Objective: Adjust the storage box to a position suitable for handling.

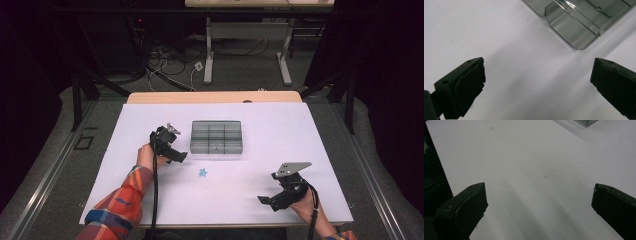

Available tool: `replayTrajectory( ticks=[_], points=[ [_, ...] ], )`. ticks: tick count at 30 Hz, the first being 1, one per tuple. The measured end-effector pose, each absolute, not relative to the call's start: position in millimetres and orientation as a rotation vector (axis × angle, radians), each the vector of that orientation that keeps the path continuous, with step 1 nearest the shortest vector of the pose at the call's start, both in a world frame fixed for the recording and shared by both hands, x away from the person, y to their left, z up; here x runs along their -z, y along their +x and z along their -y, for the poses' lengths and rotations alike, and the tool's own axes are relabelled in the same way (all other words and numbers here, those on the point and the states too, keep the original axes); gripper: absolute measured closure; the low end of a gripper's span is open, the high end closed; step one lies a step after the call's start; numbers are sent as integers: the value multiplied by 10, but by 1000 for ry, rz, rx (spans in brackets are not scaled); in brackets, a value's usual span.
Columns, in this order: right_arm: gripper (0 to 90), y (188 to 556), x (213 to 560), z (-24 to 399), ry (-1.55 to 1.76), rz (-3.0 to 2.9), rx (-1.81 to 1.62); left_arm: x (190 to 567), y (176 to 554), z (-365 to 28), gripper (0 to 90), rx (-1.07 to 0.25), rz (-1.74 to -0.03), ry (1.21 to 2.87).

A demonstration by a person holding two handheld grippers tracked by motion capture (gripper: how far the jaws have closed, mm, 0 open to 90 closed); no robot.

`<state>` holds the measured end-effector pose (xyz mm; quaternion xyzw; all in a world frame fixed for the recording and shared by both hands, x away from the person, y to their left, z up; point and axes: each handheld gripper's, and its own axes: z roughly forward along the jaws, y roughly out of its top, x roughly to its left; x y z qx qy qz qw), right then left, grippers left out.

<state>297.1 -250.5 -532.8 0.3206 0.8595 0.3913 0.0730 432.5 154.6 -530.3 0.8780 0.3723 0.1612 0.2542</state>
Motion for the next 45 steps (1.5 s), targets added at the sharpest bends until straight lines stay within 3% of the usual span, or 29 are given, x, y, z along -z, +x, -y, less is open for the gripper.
replayTrajectory(
  ticks=[13,20,27,30,32,33,34,35,36,41,45],
  points=[
    [2,3285,5250,2368,997,-2574,-1231,5289,3914,-1711,0,-485,-997,2366],
    [74,3444,5224,2269,998,-2565,-1232,5305,3745,-1763,0,-479,-995,2368],
    [256,3638,5175,2167,1010,-2548,-1215,5297,3586,-1824,0,-487,-991,2362],
    [393,3729,5167,2130,1021,-2527,-1218,5304,3530,-1855,0,-479,-996,2365],
    [573,3817,5134,2103,1043,-2506,-1205,5312,3477,-1882,0,-473,-998,2360],
    [573,3817,5134,2103,1043,-2506,-1205,5312,3477,-1882,0,-473,-998,2360],
    [680,3886,5112,2091,1047,-2495,-1200,5310,3461,-1889,0,-476,-997,2357],
    [680,3886,5112,2091,1047,-2495,-1200,5302,3444,-1897,0,-477,-999,2357],
    [774,3963,5097,2069,1049,-2472,-1198,5305,3427,-1900,0,-477,-1003,2343],
    [892,4136,5040,1997,1069,-2461,-1181,5306,3389,-1924,0,-465,-1006,2350],
    [900,4295,4988,1873,1068,-2458,-1136,5288,3367,-1922,0,-472,-999,2351]
  ],
)
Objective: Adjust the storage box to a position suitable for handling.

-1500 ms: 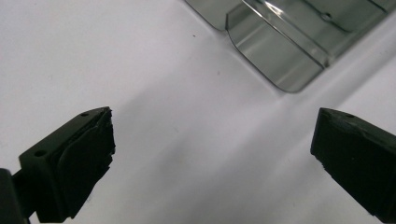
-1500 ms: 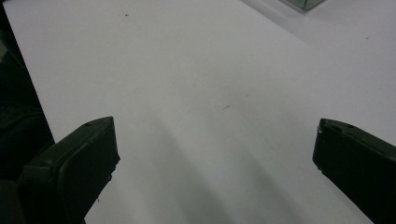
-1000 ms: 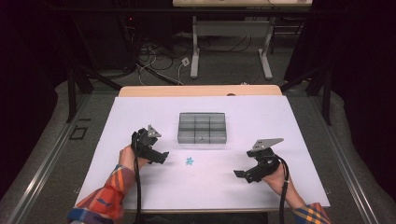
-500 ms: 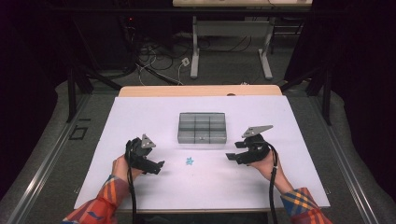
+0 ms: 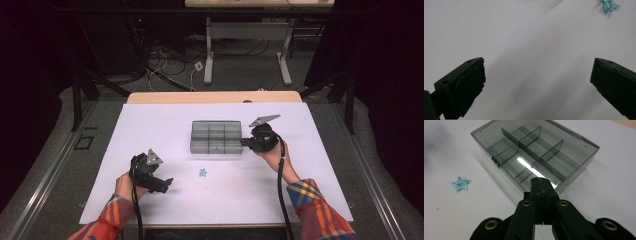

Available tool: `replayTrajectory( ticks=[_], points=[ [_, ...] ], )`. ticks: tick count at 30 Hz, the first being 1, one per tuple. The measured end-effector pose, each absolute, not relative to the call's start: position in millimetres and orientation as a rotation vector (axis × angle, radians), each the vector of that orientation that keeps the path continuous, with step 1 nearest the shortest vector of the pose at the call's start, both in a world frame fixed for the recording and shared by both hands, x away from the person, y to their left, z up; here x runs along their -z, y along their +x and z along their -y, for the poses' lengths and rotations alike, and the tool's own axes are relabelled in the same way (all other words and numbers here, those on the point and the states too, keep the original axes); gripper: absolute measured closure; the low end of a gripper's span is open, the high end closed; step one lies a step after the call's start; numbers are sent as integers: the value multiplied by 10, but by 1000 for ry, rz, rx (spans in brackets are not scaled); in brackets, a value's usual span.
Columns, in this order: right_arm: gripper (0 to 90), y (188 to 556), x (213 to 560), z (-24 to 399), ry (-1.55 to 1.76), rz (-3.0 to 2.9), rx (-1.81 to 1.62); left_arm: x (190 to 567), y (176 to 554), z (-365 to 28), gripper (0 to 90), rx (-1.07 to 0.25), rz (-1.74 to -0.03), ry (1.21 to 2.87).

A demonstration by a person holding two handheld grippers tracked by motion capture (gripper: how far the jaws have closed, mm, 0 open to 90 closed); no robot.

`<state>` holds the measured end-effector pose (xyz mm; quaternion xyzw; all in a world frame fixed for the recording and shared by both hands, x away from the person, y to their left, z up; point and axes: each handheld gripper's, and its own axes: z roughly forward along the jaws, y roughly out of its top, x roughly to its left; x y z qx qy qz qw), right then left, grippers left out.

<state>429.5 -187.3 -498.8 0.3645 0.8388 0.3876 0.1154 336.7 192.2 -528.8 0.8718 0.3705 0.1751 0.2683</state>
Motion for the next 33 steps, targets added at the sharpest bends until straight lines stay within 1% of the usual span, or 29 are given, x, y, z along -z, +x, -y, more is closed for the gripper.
replayTrajectory(
  ticks=[1,3,4,5,7,9,10,13,14,16,19,24,26,33],
  points=[
    [900,4400,4952,1800,1066,-2462,-1113,5285,3368,-1924,0,-482,-990,2349],
    [900,4453,4938,1760,1075,-2457,-1116,5289,3367,-1919,0,-480,-992,2345],
    [900,4568,4915,1676,1078,-2438,-1110,5291,3369,-1915,0,-472,-990,2350],
    [900,4568,4915,1676,1078,-2438,-1110,5289,3370,-1912,0,-470,-984,2357],
    [900,4682,4880,1592,1083,-2438,-1074,5287,3375,-1910,0,-475,-973,2362],
    [900,4855,4867,1438,1095,-2429,-1042,5289,3376,-1909,0,-470,-976,2362],
    [900,4855,4867,1438,1095,-2429,-1042,5284,3380,-1913,0,-461,-973,2371],
    [900,5023,4903,1283,1111,-2428,-1006,5285,3389,-1923,0,-476,-965,2369],
    [900,5136,4945,1181,1112,-2426,-985,5285,3394,-1928,0,-477,-972,2367],
    [900,5161,4949,1148,1131,-2417,-971,5280,3401,-1941,0,-450,-970,2381],
    [900,5344,4975,1025,1162,-2412,-946,5304,3405,-1932,0,-464,-973,2366],
    [900,5466,4982,931,1191,-2414,-889,5308,3406,-1925,0,-470,-972,2370],
    [900,5549,5045,849,1183,-2402,-860,5308,3416,-1940,0,-469,-971,2368],
    [900,5630,5157,757,1229,-2407,-813,5308,3416,-1946,0,-466,-966,2373]
  ],
)
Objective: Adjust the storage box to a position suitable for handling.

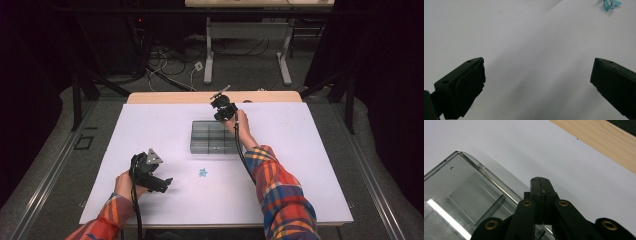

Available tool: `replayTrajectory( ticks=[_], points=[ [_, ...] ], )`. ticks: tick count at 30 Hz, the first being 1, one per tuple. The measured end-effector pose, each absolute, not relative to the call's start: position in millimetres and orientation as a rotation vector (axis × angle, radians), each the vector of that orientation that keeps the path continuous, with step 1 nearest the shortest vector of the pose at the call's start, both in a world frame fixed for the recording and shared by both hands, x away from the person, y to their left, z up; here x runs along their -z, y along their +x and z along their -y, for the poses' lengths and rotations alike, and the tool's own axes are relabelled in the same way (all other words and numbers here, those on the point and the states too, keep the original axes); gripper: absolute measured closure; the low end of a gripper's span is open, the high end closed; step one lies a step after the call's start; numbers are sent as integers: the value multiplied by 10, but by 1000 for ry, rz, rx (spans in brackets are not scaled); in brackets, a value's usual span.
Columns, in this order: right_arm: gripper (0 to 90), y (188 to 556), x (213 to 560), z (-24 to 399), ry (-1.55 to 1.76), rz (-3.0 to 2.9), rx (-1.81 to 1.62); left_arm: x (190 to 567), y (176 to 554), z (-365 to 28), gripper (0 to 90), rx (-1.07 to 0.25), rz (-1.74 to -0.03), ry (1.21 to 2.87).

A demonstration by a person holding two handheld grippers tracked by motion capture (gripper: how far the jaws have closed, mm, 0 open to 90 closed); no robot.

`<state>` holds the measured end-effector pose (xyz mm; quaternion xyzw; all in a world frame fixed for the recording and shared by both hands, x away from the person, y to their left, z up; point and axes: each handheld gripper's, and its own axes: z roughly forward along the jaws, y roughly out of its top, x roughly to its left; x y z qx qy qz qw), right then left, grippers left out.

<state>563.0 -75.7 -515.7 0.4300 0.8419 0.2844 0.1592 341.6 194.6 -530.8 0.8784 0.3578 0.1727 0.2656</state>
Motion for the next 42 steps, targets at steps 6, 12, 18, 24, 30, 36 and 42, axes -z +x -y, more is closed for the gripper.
replayTrajectory(
  ticks=[6,12,18,24,30,36,42],
  points=[
    [900,5646,5192,736,1246,-2398,-803,5308,3421,-1961,0,-467,-980,2361],
    [900,5617,5191,747,1268,-2406,-798,5304,3420,-1957,0,-468,-978,2365],
    [900,5533,5203,756,1263,-2444,-753,5299,3416,-1945,0,-469,-971,2372],
    [900,5510,5220,725,1211,-2443,-801,5311,3426,-1937,0,-471,-971,2371],
    [900,5476,5216,656,1189,-2458,-795,5309,3426,-1944,0,-469,-969,2372],
    [900,5411,5205,651,1211,-2452,-764,5300,3417,-1941,0,-468,-966,2371],
    [900,5354,5203,670,1215,-2464,-765,5304,3421,-1937,0,-474,-965,2373]
  ],
)
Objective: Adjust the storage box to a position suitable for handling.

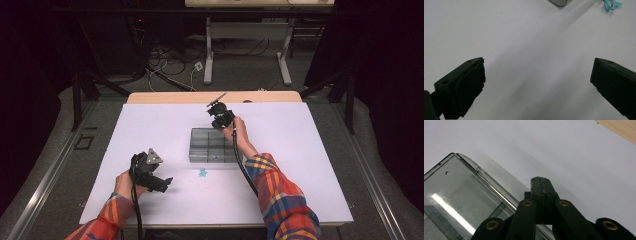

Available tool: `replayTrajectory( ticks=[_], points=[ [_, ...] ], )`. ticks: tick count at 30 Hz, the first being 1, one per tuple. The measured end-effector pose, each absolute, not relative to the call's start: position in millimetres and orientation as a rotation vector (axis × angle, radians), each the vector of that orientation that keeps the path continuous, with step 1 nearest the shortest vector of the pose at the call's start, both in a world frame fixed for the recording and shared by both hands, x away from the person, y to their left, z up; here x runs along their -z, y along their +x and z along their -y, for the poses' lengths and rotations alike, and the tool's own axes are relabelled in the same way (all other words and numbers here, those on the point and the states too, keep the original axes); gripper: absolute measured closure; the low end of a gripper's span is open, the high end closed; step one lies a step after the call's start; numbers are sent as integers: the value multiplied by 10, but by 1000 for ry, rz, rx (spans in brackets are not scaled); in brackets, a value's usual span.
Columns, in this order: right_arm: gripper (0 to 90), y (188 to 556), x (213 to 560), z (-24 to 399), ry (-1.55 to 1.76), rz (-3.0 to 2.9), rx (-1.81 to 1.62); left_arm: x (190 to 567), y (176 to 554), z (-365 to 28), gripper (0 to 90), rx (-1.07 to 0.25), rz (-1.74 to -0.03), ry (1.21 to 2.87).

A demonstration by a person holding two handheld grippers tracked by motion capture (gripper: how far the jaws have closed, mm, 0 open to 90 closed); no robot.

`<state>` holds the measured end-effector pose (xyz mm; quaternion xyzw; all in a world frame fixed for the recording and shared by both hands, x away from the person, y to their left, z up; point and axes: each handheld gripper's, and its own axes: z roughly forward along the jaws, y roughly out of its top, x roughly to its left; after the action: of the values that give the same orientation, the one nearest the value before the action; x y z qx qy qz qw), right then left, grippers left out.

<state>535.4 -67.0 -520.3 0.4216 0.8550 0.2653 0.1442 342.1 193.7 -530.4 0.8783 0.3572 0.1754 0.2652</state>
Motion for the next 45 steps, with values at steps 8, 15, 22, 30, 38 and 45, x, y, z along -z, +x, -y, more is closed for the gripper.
replayTrajectory(
  ticks=[8,15,22,30,38,45],
  points=[
    [900,5298,5191,686,1242,-2447,-744,5307,3422,-1933,0,-473,-964,2372],
    [838,5204,5079,795,1264,-2415,-841,5304,3421,-1940,0,-469,-968,2370],
    [693,4990,4905,940,1202,-2453,-934,5298,3419,-1935,0,-466,-968,2375],
    [508,4620,4820,1140,1099,-2545,-965,5281,3416,-1930,0,-450,-969,2388],
    [398,4337,4890,1311,1064,-2607,-959,5298,3413,-1924,0,-470,-974,2373],
    [256,4142,4943,1467,1033,-2644,-954,5303,3415,-1916,0,-471,-975,2376]
  ],
)
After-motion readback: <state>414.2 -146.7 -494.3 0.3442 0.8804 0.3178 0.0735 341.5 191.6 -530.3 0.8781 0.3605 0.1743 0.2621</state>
